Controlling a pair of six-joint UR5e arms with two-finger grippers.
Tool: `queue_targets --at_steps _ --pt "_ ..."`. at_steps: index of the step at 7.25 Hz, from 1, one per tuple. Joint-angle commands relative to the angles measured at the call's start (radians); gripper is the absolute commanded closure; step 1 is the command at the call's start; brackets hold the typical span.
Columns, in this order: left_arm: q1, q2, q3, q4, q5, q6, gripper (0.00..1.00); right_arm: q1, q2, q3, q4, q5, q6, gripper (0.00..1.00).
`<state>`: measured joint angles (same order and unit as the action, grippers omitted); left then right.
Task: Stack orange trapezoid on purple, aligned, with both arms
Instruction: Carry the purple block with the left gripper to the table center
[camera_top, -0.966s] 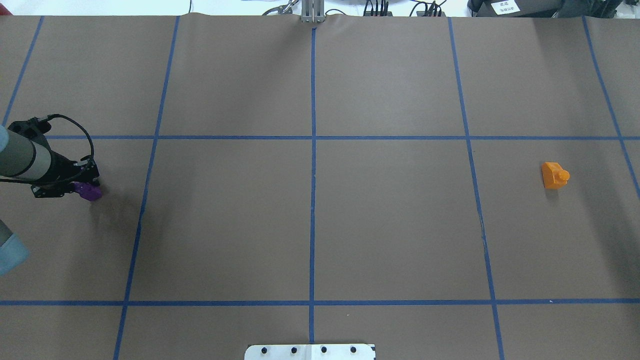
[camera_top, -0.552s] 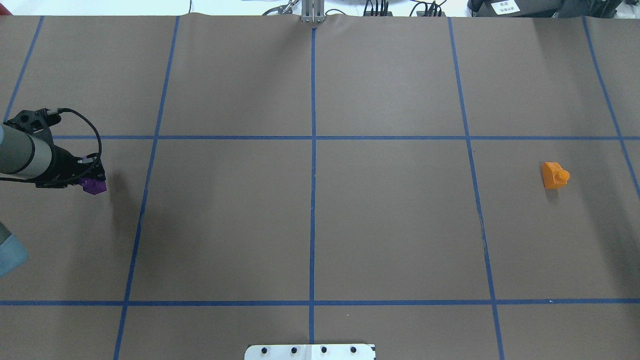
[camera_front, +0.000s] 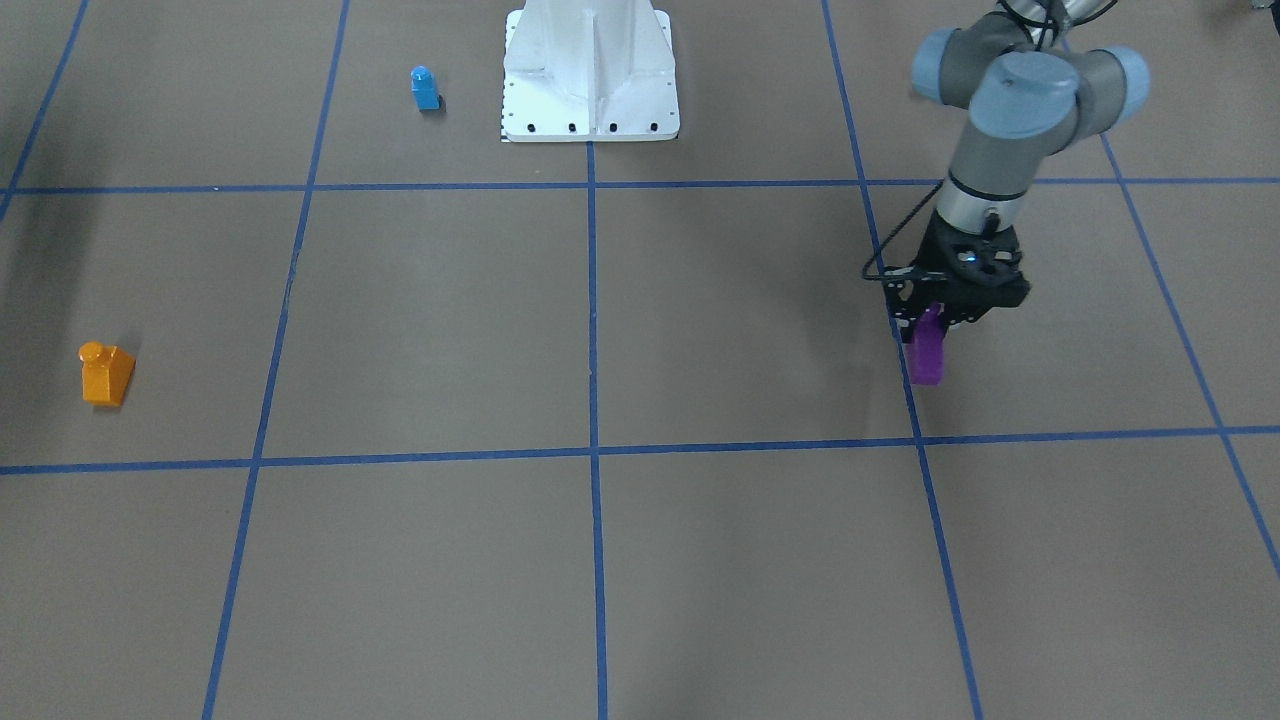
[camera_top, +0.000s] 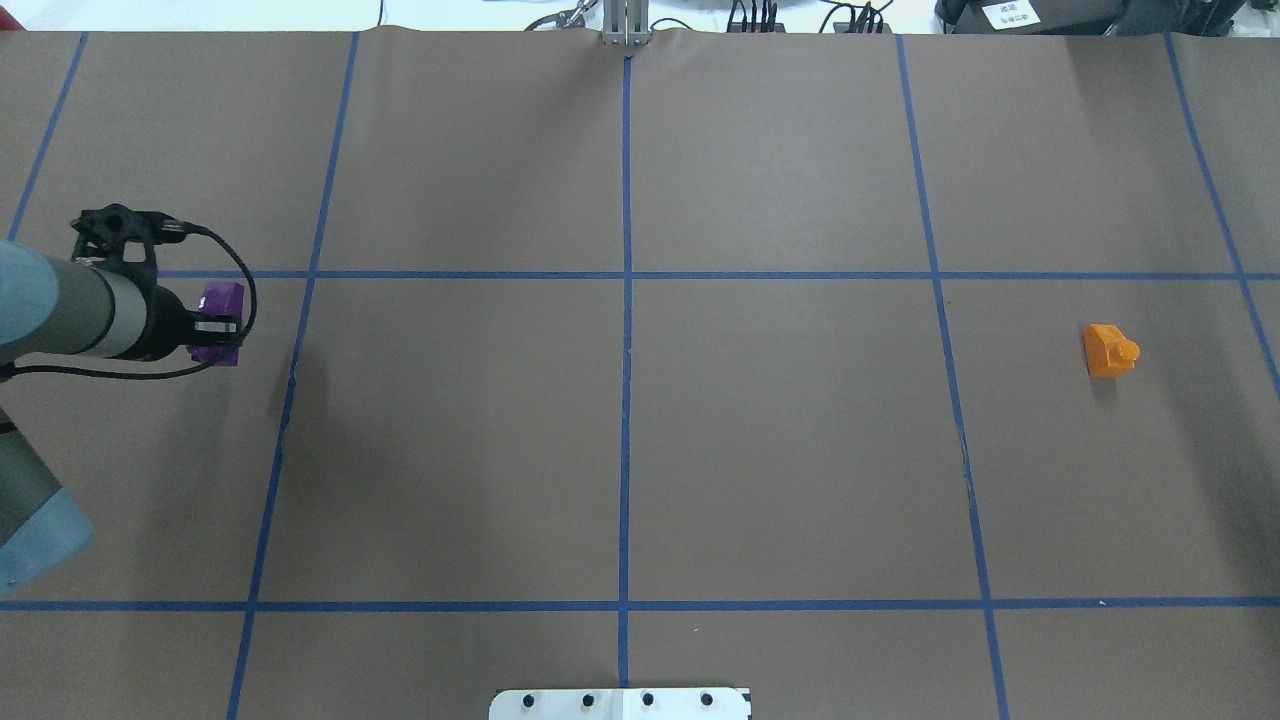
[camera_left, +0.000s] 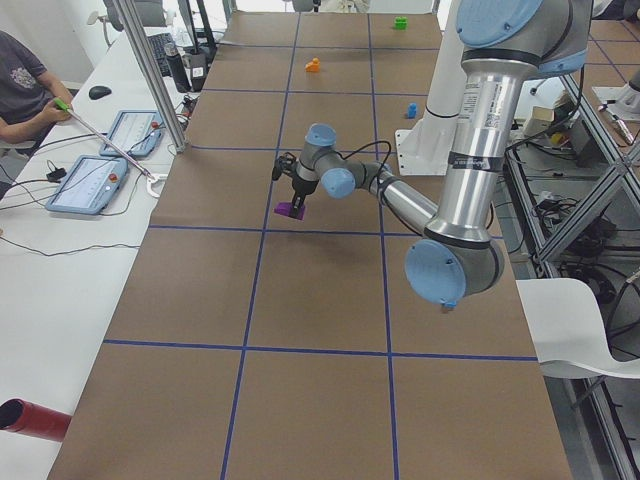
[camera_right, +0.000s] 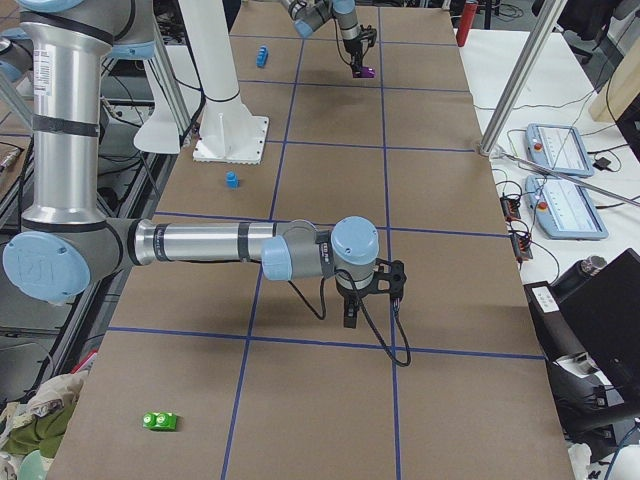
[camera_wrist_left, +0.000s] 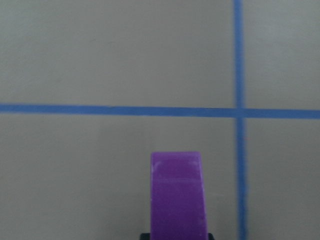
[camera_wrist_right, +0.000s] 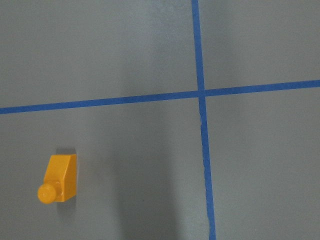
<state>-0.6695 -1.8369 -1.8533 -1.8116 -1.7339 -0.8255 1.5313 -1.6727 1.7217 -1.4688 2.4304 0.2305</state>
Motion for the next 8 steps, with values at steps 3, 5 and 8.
queue_targets --at_steps 3,5,8 --pt "0.161 -0.394 0.173 0.176 0.045 0.245 1.0 0.0 0.001 -0.011 -0.008 -0.001 0.0 0.0" --pt "0.168 -0.583 0.396 0.167 0.042 0.253 1.0 0.0 -0.001 -0.017 -0.008 -0.002 0.0 0.0" --pt "0.182 -0.671 0.564 0.08 0.042 0.255 1.0 0.0 -0.001 -0.017 -0.008 -0.002 0.0 0.0"
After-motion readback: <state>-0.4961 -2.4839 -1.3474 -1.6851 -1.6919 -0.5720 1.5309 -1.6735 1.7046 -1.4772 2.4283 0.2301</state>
